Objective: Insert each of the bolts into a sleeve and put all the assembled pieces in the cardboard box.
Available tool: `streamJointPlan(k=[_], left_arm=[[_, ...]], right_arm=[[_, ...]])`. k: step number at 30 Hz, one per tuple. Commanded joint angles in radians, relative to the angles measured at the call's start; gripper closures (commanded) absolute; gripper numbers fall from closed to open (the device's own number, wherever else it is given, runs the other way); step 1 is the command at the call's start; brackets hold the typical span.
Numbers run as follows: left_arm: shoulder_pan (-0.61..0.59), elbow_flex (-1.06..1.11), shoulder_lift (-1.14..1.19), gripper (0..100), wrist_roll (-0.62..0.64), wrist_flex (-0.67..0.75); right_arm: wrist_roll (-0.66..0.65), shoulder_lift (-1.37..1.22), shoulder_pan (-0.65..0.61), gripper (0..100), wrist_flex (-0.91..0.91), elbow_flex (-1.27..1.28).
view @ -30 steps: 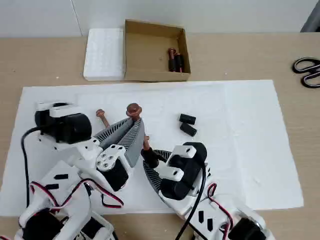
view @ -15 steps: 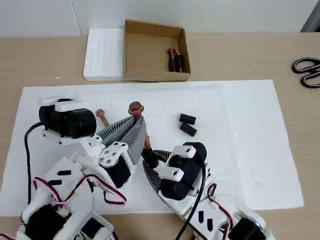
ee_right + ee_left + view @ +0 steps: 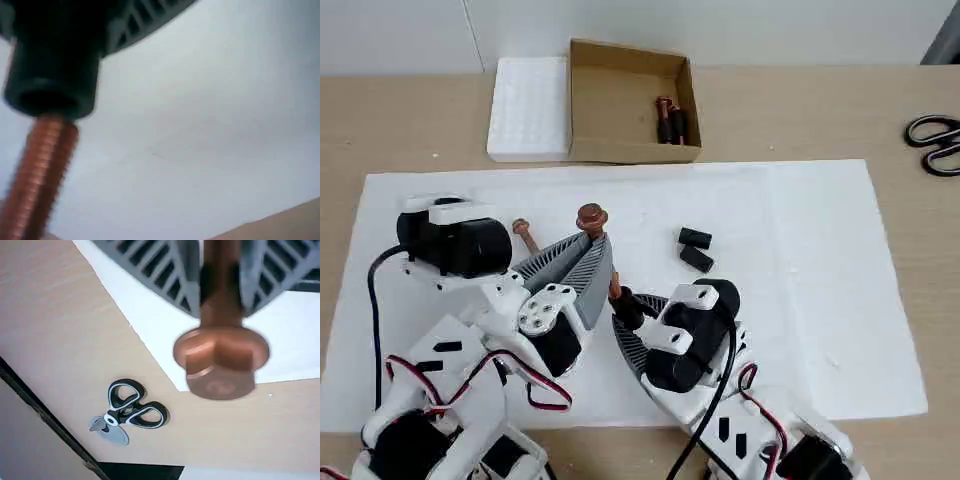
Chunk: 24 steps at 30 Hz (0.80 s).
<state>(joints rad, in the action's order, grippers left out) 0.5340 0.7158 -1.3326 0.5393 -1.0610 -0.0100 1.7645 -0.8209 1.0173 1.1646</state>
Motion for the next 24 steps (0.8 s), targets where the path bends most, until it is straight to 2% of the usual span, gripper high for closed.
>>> streamJointPlan(k=[1,24], left_arm=[[0.003,-0.041,0.006,100,-0.005,0.026],[0.009,0.051,0.002,100,0.031,0.005]], right_arm=[[-0.005,0.010,0.005,99.5,-0.030,-0.015],[-0.028,0.007,0.007,99.5,-0.081,-0.015]])
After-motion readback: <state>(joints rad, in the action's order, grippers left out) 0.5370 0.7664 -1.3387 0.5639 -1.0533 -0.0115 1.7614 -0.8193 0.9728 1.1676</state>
